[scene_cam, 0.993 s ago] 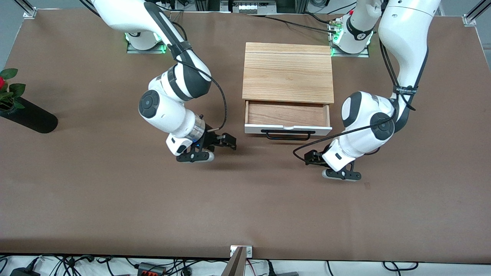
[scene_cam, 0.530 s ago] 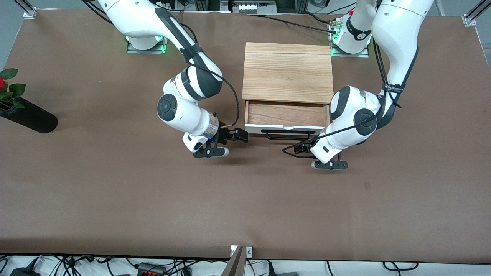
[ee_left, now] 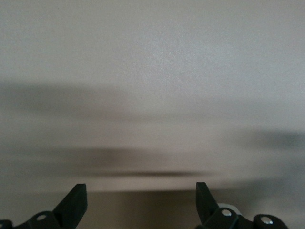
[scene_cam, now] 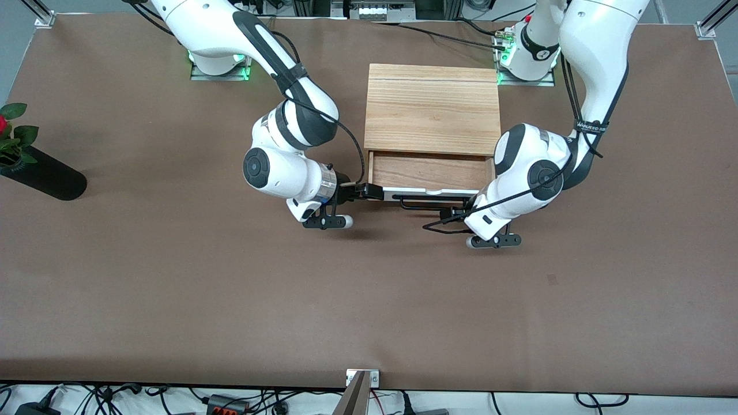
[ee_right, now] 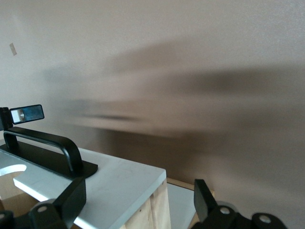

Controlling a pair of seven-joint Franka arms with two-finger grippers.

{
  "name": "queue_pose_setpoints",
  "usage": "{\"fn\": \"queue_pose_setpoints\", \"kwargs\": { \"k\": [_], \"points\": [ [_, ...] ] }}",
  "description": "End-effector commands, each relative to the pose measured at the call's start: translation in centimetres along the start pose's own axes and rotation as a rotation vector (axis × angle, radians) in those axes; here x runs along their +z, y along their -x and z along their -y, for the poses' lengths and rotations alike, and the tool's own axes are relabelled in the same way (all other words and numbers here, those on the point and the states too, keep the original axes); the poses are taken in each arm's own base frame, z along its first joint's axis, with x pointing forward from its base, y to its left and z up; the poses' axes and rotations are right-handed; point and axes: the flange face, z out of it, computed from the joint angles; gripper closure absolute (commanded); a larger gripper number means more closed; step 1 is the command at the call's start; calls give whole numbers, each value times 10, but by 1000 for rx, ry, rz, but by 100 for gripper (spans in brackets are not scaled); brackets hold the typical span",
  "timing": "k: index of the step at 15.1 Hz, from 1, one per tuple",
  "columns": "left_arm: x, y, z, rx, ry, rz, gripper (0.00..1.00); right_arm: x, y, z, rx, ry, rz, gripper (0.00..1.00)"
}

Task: Close drawer with both arms simultaneously
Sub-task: 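Push the white drawer front into the cabinet with both grippers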

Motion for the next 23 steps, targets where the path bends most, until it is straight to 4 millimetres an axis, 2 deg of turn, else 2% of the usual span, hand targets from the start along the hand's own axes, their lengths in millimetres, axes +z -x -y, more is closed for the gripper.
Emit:
{"fn": "queue_pose_setpoints", "kwargs": {
  "k": [1,2,5,13,15,23],
  "points": [
    [-4,15,3,-41,-12,64,0,11,-1,-1,13,-11,35,0],
    [-5,17,5,-39,-22,95,0,18,1,-4,17,-3,52,0],
    [-10,20,2,-36,-24,100,0,22,5,-5,18,6,91,0],
    [-3,34,3,-33,-60,200,0,33,26,-9,16,44,266,0],
    [5,47,-2,-35,-51,276,0,35,31,-8,17,44,293,0],
    [3,66,-1,-54,-60,443,0,45,46,-11,-6,41,410,0]
  ]
}}
